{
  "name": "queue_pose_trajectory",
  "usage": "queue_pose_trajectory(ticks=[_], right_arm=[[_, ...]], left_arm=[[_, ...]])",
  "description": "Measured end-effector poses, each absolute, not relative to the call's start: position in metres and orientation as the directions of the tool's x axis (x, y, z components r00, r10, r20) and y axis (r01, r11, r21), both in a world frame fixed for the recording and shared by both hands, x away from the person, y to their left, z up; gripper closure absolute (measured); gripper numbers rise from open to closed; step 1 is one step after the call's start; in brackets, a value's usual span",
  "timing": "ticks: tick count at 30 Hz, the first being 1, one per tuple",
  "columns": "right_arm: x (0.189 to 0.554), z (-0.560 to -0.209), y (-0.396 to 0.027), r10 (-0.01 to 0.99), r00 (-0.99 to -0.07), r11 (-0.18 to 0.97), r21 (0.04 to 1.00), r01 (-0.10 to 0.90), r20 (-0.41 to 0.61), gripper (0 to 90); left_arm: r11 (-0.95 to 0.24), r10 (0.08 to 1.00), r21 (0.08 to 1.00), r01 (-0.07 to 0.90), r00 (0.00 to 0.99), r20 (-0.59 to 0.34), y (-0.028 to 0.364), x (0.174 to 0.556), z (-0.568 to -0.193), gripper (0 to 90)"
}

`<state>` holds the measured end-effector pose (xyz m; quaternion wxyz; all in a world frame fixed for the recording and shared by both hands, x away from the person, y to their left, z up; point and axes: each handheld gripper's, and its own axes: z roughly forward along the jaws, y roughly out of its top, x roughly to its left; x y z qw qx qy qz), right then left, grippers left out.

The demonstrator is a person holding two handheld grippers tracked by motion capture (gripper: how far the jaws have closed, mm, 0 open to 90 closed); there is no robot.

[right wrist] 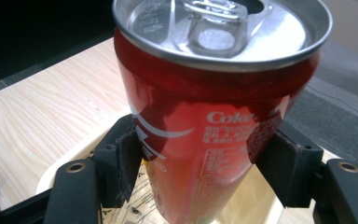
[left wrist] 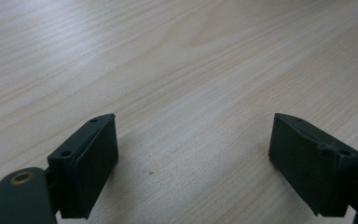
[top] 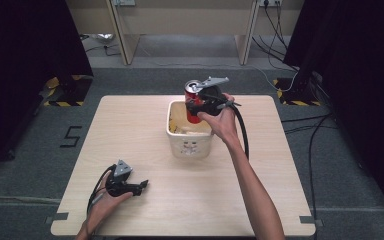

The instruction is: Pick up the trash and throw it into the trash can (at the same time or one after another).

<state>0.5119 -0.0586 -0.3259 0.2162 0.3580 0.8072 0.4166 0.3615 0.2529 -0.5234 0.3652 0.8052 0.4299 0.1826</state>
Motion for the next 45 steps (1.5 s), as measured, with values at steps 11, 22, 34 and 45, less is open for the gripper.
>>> queue_pose_trajectory(ticks=[11, 22, 34, 45], right_arm=[[0.519, -0.345, -0.048, 0.754, -0.656, 0.424, 0.794, 0.436, -0.042, 34.6], [0.525, -0.353, -0.043, 0.763, -0.646, 0.418, 0.783, 0.46, -0.027, 34.6], [0.534, -0.36, -0.046, 0.79, -0.611, 0.422, 0.77, 0.479, -0.053, 34.5], [0.537, -0.373, -0.053, 0.792, -0.609, 0.43, 0.739, 0.519, -0.034, 33.9]], left_arm=[[-0.358, 0.828, 0.747, 0.56, 0.561, -0.024, 0.253, 0.361, -0.524, 14.8], [-0.361, 0.826, 0.745, 0.56, 0.563, -0.023, 0.253, 0.361, -0.523, 14.8], [-0.361, 0.826, 0.745, 0.561, 0.563, -0.023, 0.253, 0.361, -0.523, 14.8], [-0.365, 0.825, 0.742, 0.562, 0.565, -0.022, 0.253, 0.361, -0.523, 14.8]])
